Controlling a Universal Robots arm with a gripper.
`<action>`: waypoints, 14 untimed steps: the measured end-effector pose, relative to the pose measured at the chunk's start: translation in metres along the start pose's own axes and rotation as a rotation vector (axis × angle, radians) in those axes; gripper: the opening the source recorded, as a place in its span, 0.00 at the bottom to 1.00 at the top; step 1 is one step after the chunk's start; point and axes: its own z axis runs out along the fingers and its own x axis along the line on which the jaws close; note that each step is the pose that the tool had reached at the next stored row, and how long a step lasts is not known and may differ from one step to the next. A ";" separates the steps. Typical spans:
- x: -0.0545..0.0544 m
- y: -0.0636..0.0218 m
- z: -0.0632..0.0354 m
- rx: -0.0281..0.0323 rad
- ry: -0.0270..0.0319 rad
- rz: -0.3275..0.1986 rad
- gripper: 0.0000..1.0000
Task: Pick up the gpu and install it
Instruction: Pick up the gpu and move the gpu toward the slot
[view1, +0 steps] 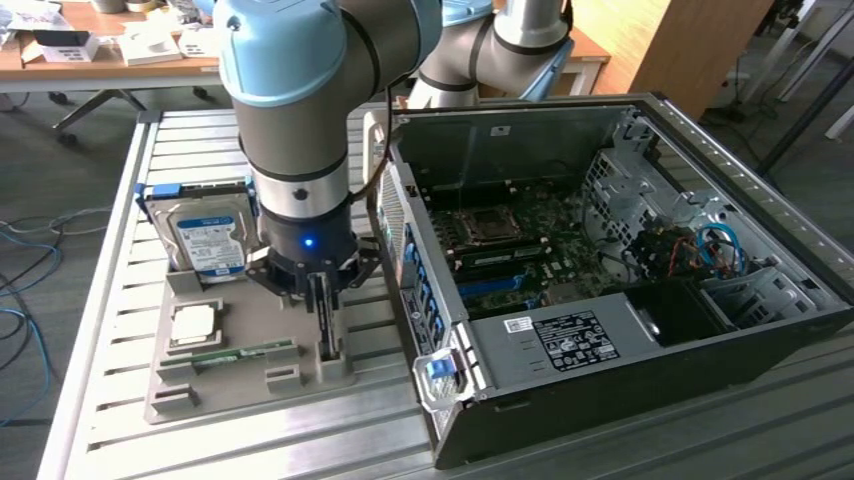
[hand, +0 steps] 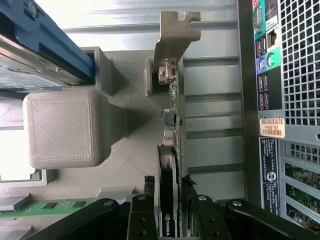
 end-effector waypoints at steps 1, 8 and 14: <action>0.000 -0.0005 0.0001 -0.0001 -0.0001 0.000 0.35; 0.000 -0.0012 0.0000 -0.0001 -0.0001 0.000 0.35; -0.002 -0.0010 0.0000 0.0000 0.0000 0.000 0.35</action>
